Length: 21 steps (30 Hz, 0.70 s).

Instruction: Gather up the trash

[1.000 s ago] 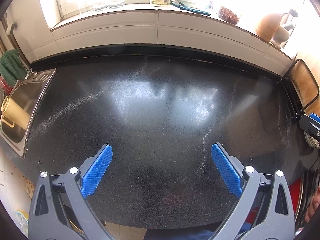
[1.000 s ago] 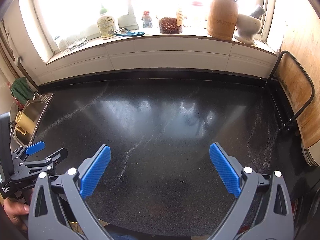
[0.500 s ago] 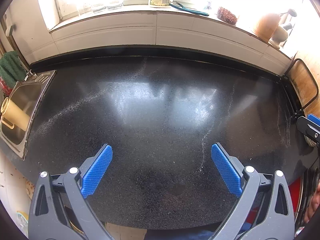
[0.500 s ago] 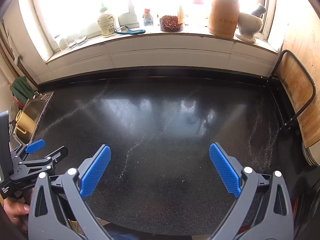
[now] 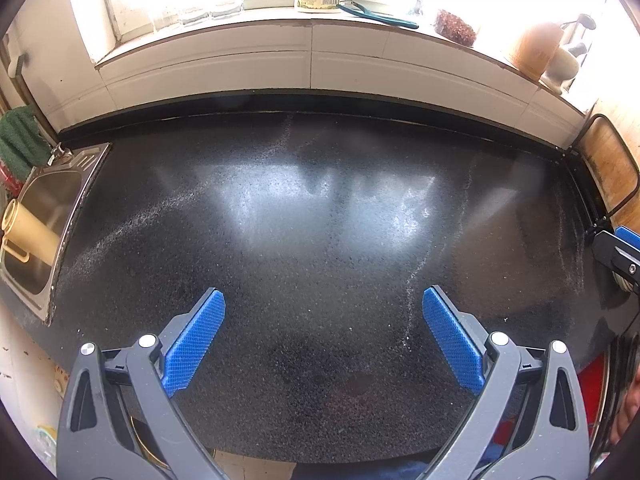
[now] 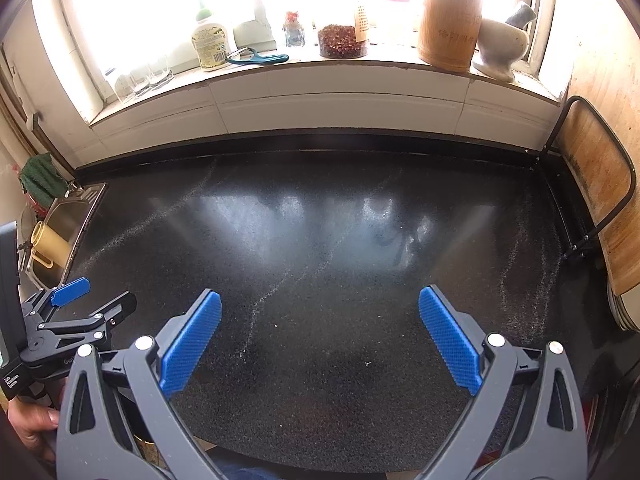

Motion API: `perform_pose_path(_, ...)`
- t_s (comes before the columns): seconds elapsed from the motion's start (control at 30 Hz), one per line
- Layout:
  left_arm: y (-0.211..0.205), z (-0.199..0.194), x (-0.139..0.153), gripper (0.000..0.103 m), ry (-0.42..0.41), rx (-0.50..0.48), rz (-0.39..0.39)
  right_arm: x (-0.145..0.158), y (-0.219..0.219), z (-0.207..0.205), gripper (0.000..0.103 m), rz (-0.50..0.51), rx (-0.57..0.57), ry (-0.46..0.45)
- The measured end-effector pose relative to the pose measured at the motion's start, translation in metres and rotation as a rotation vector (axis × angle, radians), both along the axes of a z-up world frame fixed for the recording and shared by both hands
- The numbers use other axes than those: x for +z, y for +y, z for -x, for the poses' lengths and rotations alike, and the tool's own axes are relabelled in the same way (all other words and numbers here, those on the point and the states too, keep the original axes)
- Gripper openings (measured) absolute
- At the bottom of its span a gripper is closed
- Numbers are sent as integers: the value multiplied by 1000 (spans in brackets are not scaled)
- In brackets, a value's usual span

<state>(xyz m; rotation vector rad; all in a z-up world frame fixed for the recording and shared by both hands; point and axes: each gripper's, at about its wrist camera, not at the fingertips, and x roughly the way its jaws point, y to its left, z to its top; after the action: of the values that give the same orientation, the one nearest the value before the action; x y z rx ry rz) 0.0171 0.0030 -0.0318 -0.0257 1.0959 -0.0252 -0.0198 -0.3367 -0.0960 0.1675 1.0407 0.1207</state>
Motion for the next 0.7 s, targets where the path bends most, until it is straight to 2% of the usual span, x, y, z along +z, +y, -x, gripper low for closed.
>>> perform_pose_path(0.5, 7, -18, -1, 96, -13, 14, -15, -8, -5, -21, 96, -15, -10, 10)
perform_pose_path(0.7, 11, -31, -11, 96, 16, 17, -7, -20, -6, -33, 96, -6, -14, 31)
